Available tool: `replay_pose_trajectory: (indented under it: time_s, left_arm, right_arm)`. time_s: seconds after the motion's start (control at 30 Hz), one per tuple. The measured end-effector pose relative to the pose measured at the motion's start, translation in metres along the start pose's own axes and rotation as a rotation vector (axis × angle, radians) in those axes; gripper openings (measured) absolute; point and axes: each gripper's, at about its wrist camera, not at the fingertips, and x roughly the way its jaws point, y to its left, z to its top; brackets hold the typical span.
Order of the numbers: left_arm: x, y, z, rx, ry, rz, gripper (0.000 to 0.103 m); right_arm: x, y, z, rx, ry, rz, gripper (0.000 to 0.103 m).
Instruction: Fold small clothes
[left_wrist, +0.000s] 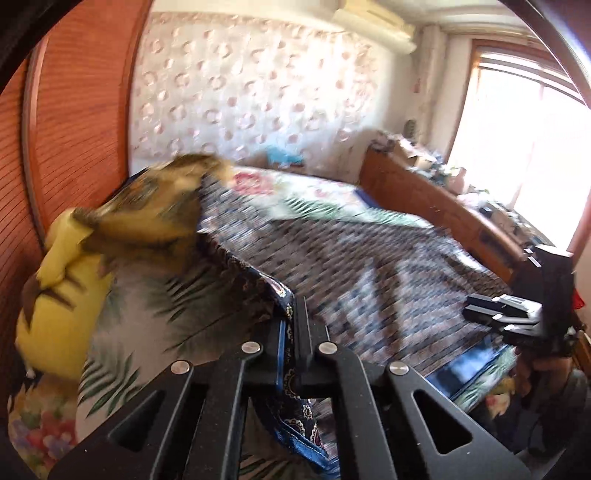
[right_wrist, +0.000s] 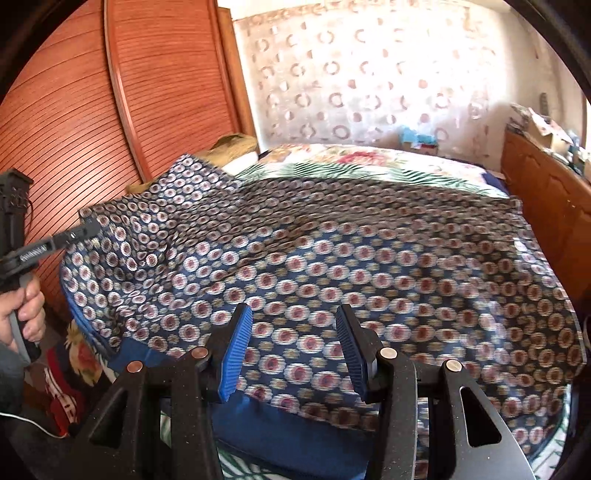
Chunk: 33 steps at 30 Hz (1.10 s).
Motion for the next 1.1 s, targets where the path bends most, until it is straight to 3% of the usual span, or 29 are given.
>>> replay_pose_trajectory:
  time_s: [0.57,0.7,0.8,0.9,0.97,1.03,1.1]
  left_arm:
    - [0.037,-0.173,0.109,0.241,-0.104,-0.342,0.004]
    - [0.036,-0.207,0.114,0.287,-0.107,-0.387,0.004]
    - [0.039,-0.22,0.107,0.31,-0.104,-0.365,0.004]
    - [0.057,-0.23,0.095,0.37,-0.02,-0.379,0.004]
    - [0.066,-0.231,0.085,0.387,0.04,-0.376,0.012]
    - [0.069,-0.23,0.081,0.388,0.057,-0.387,0.038]
    - [0.067,-0.228,0.078,0.393,0.058,-0.395,0.049]
  right_arm:
    - [-0.062,-0.092,-0.026,0.151,-0.069,-0.176,0.049]
    - [-0.078,-0.106,-0.035,0.179,-0.089,-0.194,0.049]
    - [-0.081,-0.108,-0.039,0.183,-0.089,-0.204,0.049]
    - [-0.078,-0.104,-0.038,0.185,-0.084,-0.219,0.049]
    - [-0.077,-0.102,-0.037,0.189,-0.087,-0.224,0.049]
    - [-0.077,-0.102,-0.034,0.191,-0.092,-0.232,0.049]
    - [-0.079,-0.103,-0.037,0.191,-0.096,-0.236,0.049]
